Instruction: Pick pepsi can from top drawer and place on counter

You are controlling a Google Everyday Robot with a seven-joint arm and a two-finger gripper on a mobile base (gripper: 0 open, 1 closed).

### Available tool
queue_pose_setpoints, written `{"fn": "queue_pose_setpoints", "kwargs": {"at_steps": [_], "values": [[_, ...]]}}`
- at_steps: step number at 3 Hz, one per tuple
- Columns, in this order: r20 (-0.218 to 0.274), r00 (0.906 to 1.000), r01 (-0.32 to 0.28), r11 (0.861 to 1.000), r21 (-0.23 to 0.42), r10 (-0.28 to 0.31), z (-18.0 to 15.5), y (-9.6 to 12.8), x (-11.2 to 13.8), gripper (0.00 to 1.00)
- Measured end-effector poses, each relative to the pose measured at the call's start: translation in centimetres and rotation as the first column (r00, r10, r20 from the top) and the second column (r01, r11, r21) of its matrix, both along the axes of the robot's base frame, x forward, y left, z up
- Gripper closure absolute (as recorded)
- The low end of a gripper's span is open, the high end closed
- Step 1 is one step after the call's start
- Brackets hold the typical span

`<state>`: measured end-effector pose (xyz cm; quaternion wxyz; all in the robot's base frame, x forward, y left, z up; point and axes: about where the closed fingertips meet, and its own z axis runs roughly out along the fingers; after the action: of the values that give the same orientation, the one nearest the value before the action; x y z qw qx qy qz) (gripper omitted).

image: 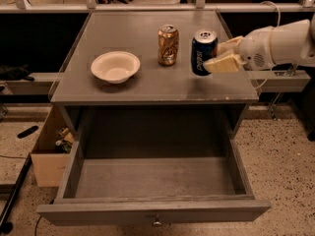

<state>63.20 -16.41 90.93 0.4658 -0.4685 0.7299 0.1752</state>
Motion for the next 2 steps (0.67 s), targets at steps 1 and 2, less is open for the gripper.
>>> {"fn": "queue_pose_setpoints", "kwargs": {"at_steps": [1, 2], "values": [[-0.032, 0.9992, -0.022, 1.000, 0.002, 0.022, -1.6, 1.5, 1.9, 1.00], [-0.067, 0.9971, -0.037, 0.999, 0.001, 0.037, -3.3, 2.5, 2.9, 1.00]]}}
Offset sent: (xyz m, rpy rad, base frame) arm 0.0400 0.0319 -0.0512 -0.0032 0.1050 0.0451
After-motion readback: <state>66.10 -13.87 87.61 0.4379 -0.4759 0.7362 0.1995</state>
